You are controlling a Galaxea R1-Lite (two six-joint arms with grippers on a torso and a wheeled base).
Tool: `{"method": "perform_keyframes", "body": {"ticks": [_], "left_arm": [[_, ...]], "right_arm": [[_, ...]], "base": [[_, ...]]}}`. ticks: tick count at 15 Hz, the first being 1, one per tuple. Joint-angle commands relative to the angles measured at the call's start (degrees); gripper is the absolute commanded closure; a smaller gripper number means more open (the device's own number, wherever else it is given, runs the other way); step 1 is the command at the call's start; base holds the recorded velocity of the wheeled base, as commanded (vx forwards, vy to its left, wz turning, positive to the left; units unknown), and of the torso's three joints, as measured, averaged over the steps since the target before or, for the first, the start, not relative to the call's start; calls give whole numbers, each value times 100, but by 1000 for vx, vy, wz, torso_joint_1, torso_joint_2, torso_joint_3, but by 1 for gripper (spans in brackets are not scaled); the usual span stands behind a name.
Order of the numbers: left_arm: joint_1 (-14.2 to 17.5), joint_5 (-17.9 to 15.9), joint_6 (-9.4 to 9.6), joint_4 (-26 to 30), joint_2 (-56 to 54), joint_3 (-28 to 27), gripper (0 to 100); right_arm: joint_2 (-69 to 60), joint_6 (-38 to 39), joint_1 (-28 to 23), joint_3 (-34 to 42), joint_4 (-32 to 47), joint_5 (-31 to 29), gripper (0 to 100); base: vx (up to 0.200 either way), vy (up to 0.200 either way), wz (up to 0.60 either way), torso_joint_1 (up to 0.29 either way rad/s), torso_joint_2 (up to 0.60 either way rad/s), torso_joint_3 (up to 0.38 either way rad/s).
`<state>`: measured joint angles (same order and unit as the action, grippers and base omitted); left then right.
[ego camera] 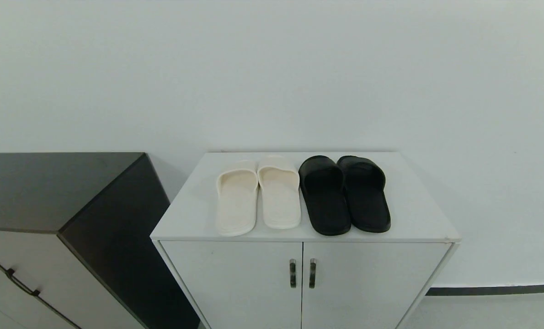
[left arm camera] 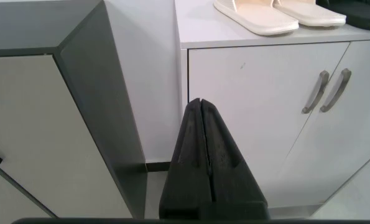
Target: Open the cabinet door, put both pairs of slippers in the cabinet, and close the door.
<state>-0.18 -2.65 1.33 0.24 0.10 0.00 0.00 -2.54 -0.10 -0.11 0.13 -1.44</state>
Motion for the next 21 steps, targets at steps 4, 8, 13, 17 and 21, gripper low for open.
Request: {"method": "perform_keyframes", "body": {"ticks": [4, 8, 13, 17, 21], "left_arm": [[1, -17, 87, 2, -1, 0, 100], [1, -17, 87, 2, -1, 0, 100], [1, -17, 96, 2, -1, 0, 100], [1, -17, 87, 2, 8, 0, 100], [1, -17, 96, 2, -1, 0, 100]], "right_arm": [[782, 728, 27, -1694, -268, -164, 0], [2988, -28, 159, -1879, -40, 434, 0], [5388, 1089, 2137, -1808, -2026, -146, 0], [6478, 1572, 3982, -2687, -2193, -1535, 0], [7453, 1844, 4809, -3311, -2228, -2264, 0]], "base": [[0, 0, 0, 0, 0, 0], [0, 0, 0, 0, 0, 0], [0, 0, 0, 0, 0, 0], [0, 0, 0, 0, 0, 0], [0, 0, 0, 0, 0, 0]]}}
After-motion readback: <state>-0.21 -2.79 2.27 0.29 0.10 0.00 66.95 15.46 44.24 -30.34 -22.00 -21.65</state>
